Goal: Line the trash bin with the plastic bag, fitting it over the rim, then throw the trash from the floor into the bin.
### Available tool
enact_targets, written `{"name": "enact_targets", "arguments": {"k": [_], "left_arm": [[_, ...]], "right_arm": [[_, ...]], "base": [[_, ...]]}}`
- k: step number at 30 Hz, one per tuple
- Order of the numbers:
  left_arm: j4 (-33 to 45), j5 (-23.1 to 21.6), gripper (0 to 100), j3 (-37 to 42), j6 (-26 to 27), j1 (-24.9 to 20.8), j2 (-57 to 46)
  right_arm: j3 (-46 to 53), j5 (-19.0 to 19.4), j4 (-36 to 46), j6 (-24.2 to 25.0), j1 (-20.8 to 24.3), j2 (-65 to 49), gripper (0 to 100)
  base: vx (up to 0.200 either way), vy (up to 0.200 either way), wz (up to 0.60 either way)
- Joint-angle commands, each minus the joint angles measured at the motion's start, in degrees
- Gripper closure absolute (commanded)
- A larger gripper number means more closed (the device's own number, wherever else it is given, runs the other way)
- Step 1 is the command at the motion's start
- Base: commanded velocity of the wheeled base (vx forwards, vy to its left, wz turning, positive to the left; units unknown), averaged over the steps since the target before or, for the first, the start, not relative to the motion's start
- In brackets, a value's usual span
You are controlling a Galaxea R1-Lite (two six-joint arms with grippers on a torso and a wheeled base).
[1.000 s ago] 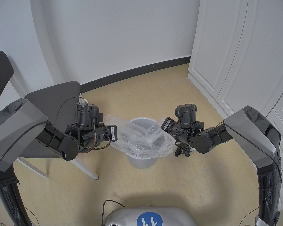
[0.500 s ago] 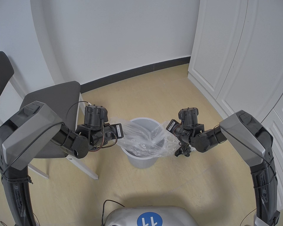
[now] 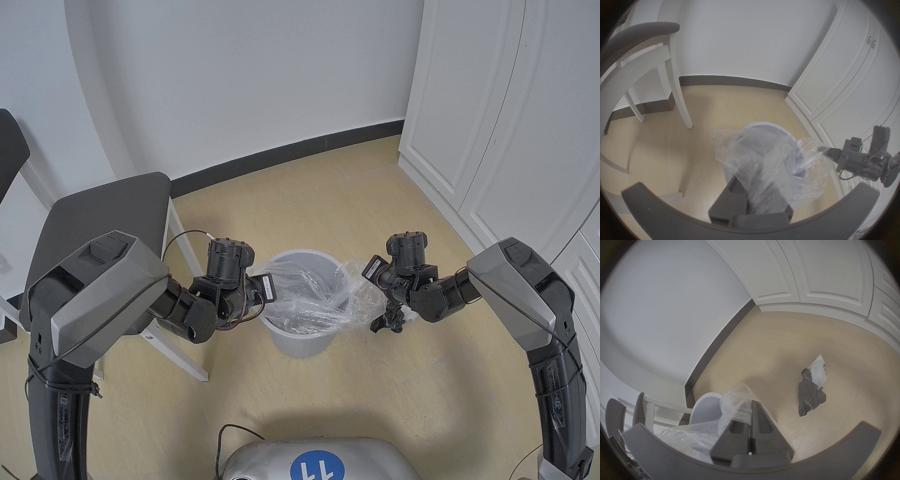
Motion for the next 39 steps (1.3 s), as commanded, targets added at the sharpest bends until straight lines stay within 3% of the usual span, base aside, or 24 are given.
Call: {"name": "enact_targets", "arguments": {"k": [1, 15, 20, 27, 39], "left_arm": [[3.0, 0.7, 100, -3.2, 0.0, 0.8, 3.2], [11.9, 0.9, 100, -6.1, 0.9, 4.7, 1.0], [21.2, 0.6, 100, -4.0, 7.8, 7.7, -3.9], [22.0, -0.7, 100, 0.8, 12.5, 8.3, -6.8], [22.1, -0.8, 100, 4.0, 13.0, 6.2, -6.8]], "right_arm": [[0.0, -0.1, -0.1, 0.0, -0.5, 0.0, 100], [1.1, -2.3, 0.2, -6.6, -4.2, -2.7, 100], [3.8, -3.0, 0.2, -11.2, -4.8, -3.8, 100], [8.1, -3.6, 0.1, -17.3, -5.0, -4.7, 100], [14.5, -3.6, 0.1, -23.1, -4.8, -7.3, 100]], "base": [[0.000, 0.000, 0.00], [0.000, 0.000, 0.00], [0.000, 0.000, 0.00], [0.000, 0.000, 0.00], [0.000, 0.000, 0.00]]}}
